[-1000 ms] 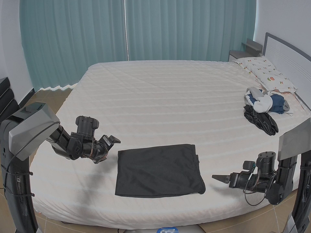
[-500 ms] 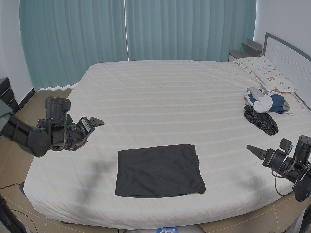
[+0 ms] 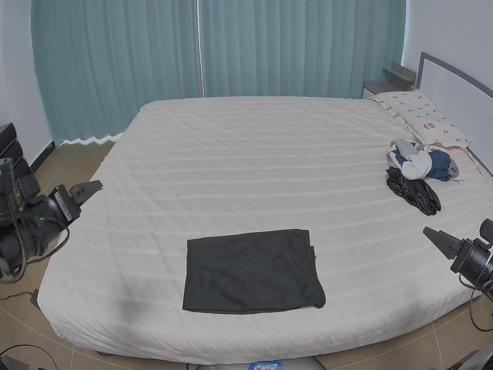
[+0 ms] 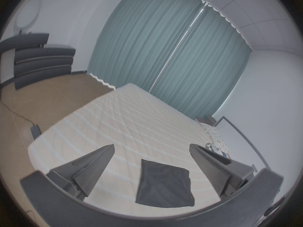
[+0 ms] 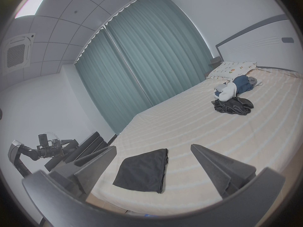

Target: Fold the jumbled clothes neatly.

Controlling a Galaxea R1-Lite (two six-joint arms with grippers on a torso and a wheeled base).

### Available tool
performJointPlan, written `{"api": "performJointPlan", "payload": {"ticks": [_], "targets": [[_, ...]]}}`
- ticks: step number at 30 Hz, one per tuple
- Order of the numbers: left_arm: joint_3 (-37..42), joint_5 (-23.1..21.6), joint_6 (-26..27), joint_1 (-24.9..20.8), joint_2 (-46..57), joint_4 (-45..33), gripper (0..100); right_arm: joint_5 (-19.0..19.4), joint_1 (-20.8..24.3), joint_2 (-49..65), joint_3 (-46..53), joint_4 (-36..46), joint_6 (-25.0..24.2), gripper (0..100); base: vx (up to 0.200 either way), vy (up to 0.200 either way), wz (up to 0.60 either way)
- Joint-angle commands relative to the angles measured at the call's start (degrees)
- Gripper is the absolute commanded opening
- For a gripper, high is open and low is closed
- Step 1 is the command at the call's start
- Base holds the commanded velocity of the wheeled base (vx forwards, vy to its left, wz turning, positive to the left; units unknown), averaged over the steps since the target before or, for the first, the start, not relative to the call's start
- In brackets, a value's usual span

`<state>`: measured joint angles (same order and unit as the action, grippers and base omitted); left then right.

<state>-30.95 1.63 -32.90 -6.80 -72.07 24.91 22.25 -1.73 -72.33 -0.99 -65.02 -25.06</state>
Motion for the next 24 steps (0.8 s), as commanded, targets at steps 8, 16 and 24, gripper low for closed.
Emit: {"api": "performJointPlan", "payload": {"ticks": [8, 16, 24], "targets": [[16.2, 5.9, 14.8, 0.6, 27.5, 0.1, 100, 0.1, 2.5, 36.3, -0.9, 32.2, 10.6, 100, 0.000, 0.000, 0.00], [20.1, 10.0, 21.8, 0.7, 37.5, -0.3, 100, -0.1, 4.1, 52.2, -8.2, 58.4, 11.1, 100, 0.000, 0.000, 0.00], [21.7, 16.9, 30.4, 0.8, 45.8, -0.6, 100, -0.4, 4.4, 60.4, -9.6, 67.8, 17.5, 100, 0.000, 0.000, 0.00]]}}
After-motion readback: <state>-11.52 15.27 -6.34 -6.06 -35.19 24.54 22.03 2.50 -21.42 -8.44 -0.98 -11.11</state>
